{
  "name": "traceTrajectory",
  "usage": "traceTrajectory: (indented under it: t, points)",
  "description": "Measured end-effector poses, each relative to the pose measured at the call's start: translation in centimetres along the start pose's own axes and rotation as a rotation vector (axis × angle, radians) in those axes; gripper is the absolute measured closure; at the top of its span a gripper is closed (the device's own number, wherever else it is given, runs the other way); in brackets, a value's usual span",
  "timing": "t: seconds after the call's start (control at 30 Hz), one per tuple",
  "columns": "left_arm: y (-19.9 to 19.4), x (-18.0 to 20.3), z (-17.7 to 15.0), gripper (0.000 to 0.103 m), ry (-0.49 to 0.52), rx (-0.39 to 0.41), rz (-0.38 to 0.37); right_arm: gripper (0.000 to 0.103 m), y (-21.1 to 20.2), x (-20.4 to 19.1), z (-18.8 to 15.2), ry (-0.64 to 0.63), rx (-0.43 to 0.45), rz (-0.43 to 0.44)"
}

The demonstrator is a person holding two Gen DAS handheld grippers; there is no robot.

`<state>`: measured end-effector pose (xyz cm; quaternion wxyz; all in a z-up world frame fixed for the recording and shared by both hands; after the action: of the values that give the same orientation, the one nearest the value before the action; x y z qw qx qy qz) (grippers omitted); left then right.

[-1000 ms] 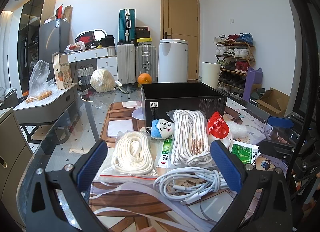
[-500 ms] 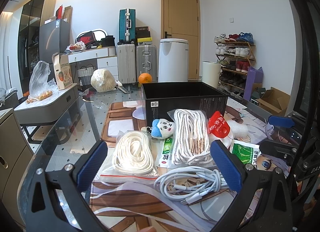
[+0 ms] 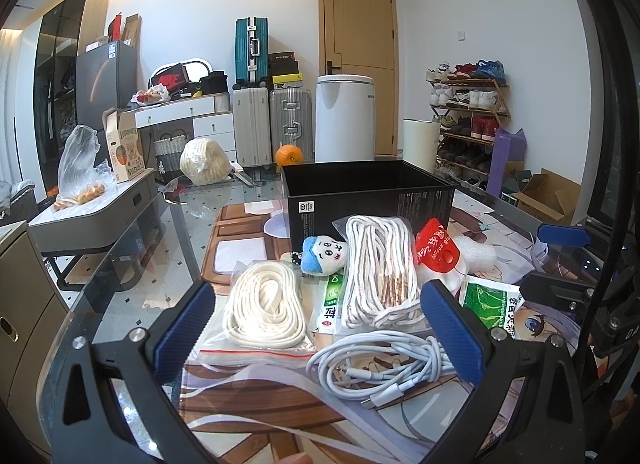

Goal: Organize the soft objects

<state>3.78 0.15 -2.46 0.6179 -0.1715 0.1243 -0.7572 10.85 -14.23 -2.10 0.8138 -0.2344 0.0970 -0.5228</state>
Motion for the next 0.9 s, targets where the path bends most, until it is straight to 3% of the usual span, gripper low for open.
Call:
traceTrajectory:
  t: [0.6,0.9]
  points:
    - [-1.0,0.0,0.7,0.000,0.028,-0.022,0.024,0.000,0.5,-0.5,-0.3,-0.105,-0.082,0.044]
    - [-1.2,0.9,-0.1,0.000,0.033,-0.068,-0.023,0.000,1.1,-1.9,-1.7,-0.190,-0.155,0.096]
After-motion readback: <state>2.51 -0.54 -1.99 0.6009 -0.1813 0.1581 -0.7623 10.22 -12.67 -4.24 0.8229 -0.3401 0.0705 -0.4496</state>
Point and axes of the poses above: each gripper's, at about its wrist camera, not at the fingertips, and y roughly the way its jaws point, x to its right, z to its top, the point moved 4 cm from there along y, roughly the way its jaws point, and after that the axes turned 13 degrees about -z, right-handed, at the moved point
